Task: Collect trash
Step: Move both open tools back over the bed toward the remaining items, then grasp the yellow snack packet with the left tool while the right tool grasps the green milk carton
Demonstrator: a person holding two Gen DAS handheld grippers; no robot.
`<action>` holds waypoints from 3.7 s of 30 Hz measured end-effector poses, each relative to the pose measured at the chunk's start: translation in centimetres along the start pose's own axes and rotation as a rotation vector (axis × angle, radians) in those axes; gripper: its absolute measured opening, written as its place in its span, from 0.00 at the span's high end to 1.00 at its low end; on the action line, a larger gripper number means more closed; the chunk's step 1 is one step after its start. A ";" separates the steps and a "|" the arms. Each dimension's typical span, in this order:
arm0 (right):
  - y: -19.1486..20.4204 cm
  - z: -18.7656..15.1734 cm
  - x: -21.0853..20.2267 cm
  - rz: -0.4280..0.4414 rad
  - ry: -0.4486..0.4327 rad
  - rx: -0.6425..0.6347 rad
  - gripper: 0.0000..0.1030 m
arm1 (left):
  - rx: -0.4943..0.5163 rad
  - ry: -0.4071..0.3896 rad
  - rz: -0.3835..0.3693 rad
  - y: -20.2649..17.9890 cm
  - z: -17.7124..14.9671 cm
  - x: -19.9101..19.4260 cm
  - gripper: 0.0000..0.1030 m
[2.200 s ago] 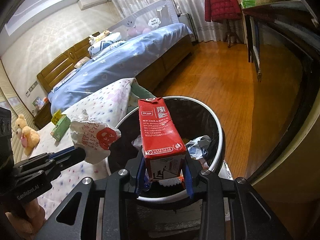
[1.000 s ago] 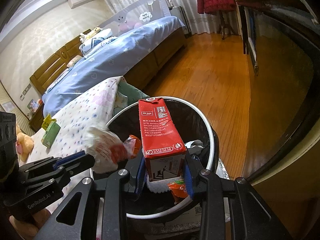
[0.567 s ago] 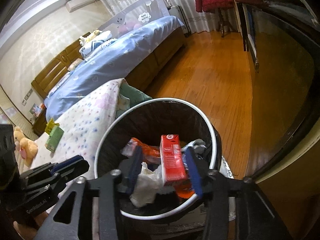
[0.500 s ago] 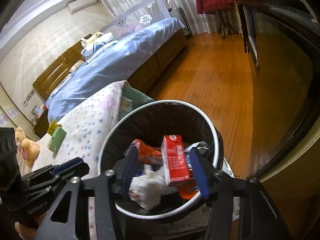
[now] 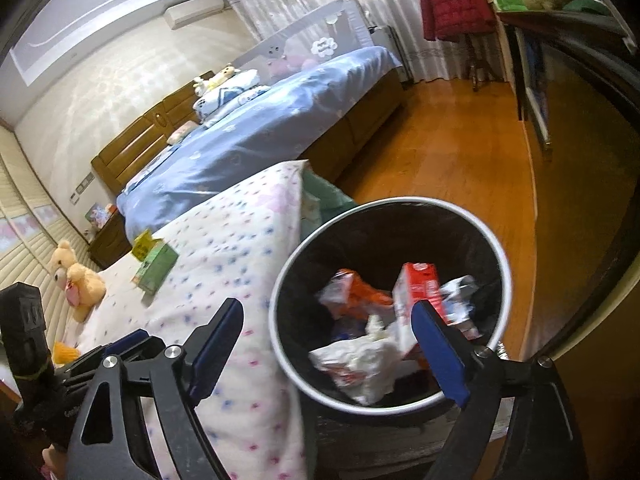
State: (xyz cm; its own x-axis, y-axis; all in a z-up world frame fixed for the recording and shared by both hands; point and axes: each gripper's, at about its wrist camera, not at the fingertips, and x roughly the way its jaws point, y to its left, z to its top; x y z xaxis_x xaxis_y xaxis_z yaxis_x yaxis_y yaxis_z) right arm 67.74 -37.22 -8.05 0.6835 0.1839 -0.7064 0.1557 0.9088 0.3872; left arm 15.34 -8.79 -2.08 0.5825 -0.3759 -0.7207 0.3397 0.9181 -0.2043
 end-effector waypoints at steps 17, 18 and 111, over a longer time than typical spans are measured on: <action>9.5 -2.4 4.4 0.108 0.092 -0.114 0.14 | -0.155 -0.053 0.138 9.6 -1.7 -5.4 0.38; 10.1 -2.5 4.8 0.112 0.095 -0.124 0.14 | -0.164 -0.053 0.145 10.1 -1.9 -5.6 0.38; 17.7 0.3 15.0 0.123 0.162 -0.221 0.37 | -0.236 -0.018 0.000 17.7 4.3 3.2 0.96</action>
State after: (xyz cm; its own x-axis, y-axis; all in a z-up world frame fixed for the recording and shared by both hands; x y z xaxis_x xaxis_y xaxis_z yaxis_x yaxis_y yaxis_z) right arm 80.97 -18.47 -11.65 0.5621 0.3390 -0.7544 -0.0929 0.9323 0.3497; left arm 26.38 5.70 -5.12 0.5962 -0.3763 -0.7091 0.1590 0.9212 -0.3552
